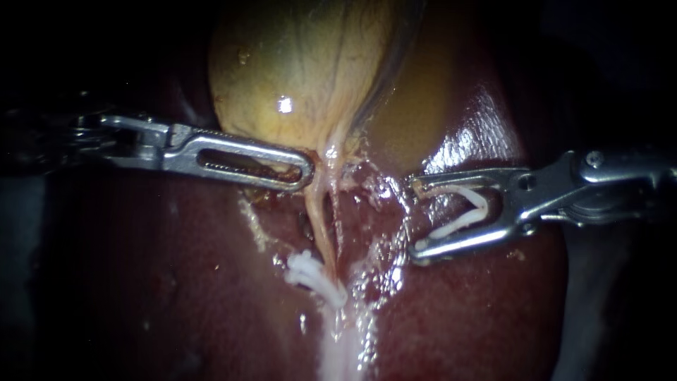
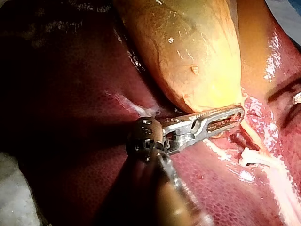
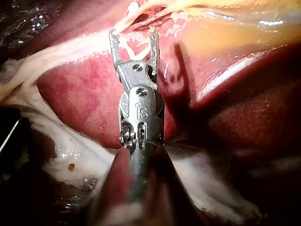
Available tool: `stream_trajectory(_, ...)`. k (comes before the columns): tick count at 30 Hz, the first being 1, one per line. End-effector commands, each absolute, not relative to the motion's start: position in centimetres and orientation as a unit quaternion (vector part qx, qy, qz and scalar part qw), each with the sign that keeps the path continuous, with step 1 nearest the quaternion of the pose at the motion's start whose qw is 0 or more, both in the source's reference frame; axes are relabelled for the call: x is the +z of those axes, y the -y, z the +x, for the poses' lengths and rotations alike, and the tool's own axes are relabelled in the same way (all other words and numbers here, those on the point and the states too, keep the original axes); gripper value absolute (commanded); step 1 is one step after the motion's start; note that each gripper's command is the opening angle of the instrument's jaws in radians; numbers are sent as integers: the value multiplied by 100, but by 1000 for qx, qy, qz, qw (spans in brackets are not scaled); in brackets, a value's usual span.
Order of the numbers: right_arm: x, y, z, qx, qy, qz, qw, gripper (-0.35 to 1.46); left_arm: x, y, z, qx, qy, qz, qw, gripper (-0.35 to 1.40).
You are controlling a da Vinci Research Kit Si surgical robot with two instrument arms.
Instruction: Clipping third clip left tube
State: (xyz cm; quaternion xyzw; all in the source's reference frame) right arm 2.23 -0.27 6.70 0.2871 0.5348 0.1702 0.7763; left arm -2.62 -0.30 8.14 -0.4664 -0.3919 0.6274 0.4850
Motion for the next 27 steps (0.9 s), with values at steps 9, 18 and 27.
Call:
stream_trajectory(9, 670, 27, 223, 170, -535, 287, 776, 49, 801, 30, -255, 626, 395, -466, 484, -35)
stream_trajectory(18, 671, 28, 226, 171, -535, 286, 777, 49, 747, 23, -230, 614, 400, -468, 494, -35)
stream_trajectory(27, 670, 29, 228, 171, -534, 286, 777, 50, 726, 25, -228, 611, 396, -476, 492, -35)
